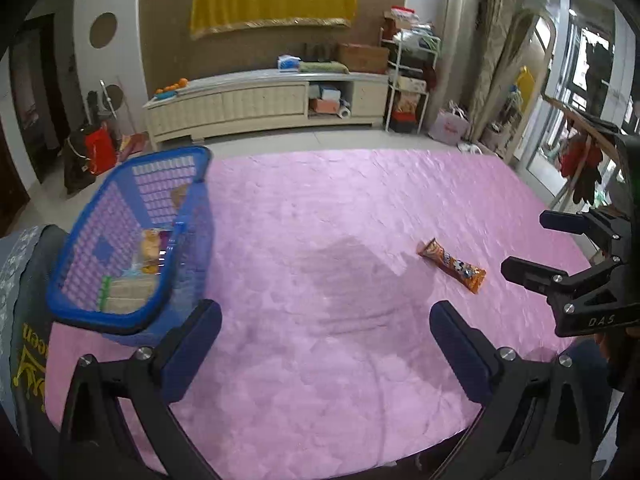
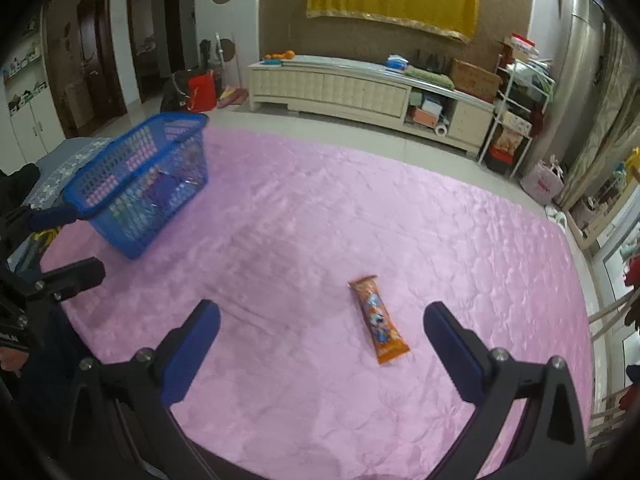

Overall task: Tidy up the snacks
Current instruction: 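Move the right gripper toward the orange wafer stick, then grasp the orange wafer stick with the right gripper and lift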

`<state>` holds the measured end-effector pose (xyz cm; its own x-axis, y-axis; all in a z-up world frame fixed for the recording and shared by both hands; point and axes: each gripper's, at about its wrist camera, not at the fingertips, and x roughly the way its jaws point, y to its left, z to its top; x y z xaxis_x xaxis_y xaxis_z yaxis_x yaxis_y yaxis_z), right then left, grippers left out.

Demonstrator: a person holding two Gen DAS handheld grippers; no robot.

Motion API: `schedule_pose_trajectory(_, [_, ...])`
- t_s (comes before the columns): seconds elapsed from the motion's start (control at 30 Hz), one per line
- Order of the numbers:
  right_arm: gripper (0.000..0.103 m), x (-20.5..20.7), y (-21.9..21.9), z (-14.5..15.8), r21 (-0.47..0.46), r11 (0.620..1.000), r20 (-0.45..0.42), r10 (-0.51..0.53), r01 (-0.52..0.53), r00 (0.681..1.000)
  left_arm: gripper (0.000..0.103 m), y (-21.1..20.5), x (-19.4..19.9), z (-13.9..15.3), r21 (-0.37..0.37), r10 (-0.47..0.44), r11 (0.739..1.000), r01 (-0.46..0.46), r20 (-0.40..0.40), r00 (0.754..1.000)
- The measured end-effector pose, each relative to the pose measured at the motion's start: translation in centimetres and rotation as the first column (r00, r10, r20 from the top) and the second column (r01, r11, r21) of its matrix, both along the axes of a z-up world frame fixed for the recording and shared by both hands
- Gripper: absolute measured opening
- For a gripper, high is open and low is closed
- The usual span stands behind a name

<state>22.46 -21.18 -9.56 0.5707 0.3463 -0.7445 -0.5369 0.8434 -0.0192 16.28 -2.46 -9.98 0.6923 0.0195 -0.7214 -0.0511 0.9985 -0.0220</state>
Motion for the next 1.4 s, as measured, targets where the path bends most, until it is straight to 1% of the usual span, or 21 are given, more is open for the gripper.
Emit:
schedule_pose_trajectory(0.13, [0.103,0.4,-1.4,-1.0,0.029,0.999,0.038,-0.017,0.016,0.999,0.103,-1.2,2.1,-1.2,-0.007,-0.013,1.000,0.013,-0.027,1.000])
schedule_pose_trajectory(0.27, [0.103,1.5,-1.8,-2.4,0.015,1.000,0.060,0.005,-0.006,0.998,0.103,-1.9,4.2,-2.9,-0.006,-0.016,1.000,0.016,-0.061,0.998])
schedule_pose_trajectory(0.33, [0.103,2.3,-1.9,-3.3,0.019,1.000,0.038,0.006,-0.007,0.999,0.103,-2.2,4.9,-3.7,-0.005,-0.019,1.000,0.018,-0.076,0.997])
schedule_pose_trajectory(0.53, [0.103,5.3,-2.2,-7.0,0.012,1.000,-0.068,-0.012,0.013,0.998,0.103,-2.9,7.3,-5.8,-0.019,-0.030,0.999,0.028,-0.115,0.993])
schedule_pose_trajectory(0.57, [0.103,5.8,-2.3,-7.3,0.029,0.999,-0.084,-0.010,0.013,0.996,0.103,-3.0,7.8,-6.2,-0.020,-0.032,0.999,0.030,-0.121,0.992])
schedule_pose_trajectory(0.6, [0.103,6.3,-2.4,-7.7,0.028,0.999,-0.078,-0.017,0.019,0.997,0.103,-3.1,8.2,-6.5,-0.025,-0.036,0.999,0.033,-0.130,0.991])
schedule_pose_trajectory(0.67, [0.103,6.9,-2.2,-8.3,-0.001,1.000,-0.065,-0.015,0.015,0.998,0.103,-3.1,9.0,-7.1,-0.038,-0.046,0.998,0.041,-0.146,0.988])
schedule_pose_trajectory(0.7, [0.103,7.2,-2.2,-8.6,-0.009,1.000,-0.071,-0.017,0.016,0.997,0.103,-3.3,9.5,-7.4,-0.040,-0.049,0.998,0.043,-0.151,0.987])
schedule_pose_trajectory(0.77, [0.103,8.3,-2.1,-9.9,-0.045,0.999,-0.145,-0.023,0.016,0.989,0.103,-3.6,10.3,-7.8,-0.049,-0.050,0.998,0.042,-0.153,0.987])
schedule_pose_trajectory(0.83, [0.103,8.9,-2.0,-11.2,-0.096,0.995,-0.181,-0.034,0.017,0.983,0.103,-3.8,11.0,-8.3,-0.065,-0.056,0.997,0.046,-0.160,0.986])
schedule_pose_trajectory(0.9, [0.103,9.1,-2.4,-11.6,-0.097,0.995,-0.197,-0.029,0.010,0.980,0.103,-4.2,11.8,-8.7,-0.059,-0.067,0.997,0.058,-0.169,0.983])
schedule_pose_trajectory(0.97, [0.101,9.2,-2.8,-11.7,-0.080,0.997,-0.210,-0.026,0.010,0.977,0.103,-4.7,12.3,-9.3,-0.031,-0.069,0.997,0.065,-0.178,0.982])
schedule_pose_trajectory(1.0, [0.098,9.1,-3.0,-11.7,-0.076,0.997,-0.219,-0.024,0.007,0.976,0.103,-4.9,12.5,-9.5,-0.030,-0.070,0.997,0.065,-0.183,0.981])
schedule_pose_trajectory(1.07, [0.069,9.0,-3.1,-12.0,-0.097,0.995,-0.232,-0.023,0.000,0.972,0.103,-5.0,12.5,-9.8,-0.052,-0.072,0.997,0.063,-0.190,0.979])
schedule_pose_trajectory(1.13, [0.060,8.6,-2.9,-12.6,-0.124,0.992,-0.242,-0.012,-0.019,0.970,0.103,-5.1,12.2,-10.0,-0.064,-0.072,0.996,0.061,-0.194,0.978])
schedule_pose_trajectory(1.2, [0.045,8.3,-2.9,-12.5,-0.109,0.994,-0.235,0.002,-0.028,0.972,0.103,-5.1,12.1,-10.4,-0.056,-0.073,0.996,0.063,-0.201,0.977])
schedule_pose_trajectory(1.23, [0.028,8.1,-2.9,-12.3,-0.109,0.994,-0.229,0.004,-0.030,0.974,0.103,-5.1,11.8,-10.4,-0.051,-0.071,0.997,0.062,-0.204,0.976])
schedule_pose_trajectory(1.27, [0.021,8.0,-2.7,-12.1,-0.104,0.994,-0.234,0.007,-0.032,0.972,0.103,-5.1,11.5,-10.3,-0.050,-0.070,0.997,0.061,-0.204,0.977])
schedule_pose_trajectory(1.33, [0.020,7.5,-2.7,-11.9,-0.070,0.996,-0.257,0.029,-0.048,0.966,0.103,-4.8,10.9,-9.9,-0.057,-0.066,0.997,0.056,-0.197,0.978])
schedule_pose_trajectory(1.4, [0.020,6.5,-1.9,-11.3,-0.076,0.995,-0.244,0.051,-0.071,0.968,0.103,-4.4,10.4,-9.2,-0.068,-0.063,0.996,0.052,-0.180,0.982])
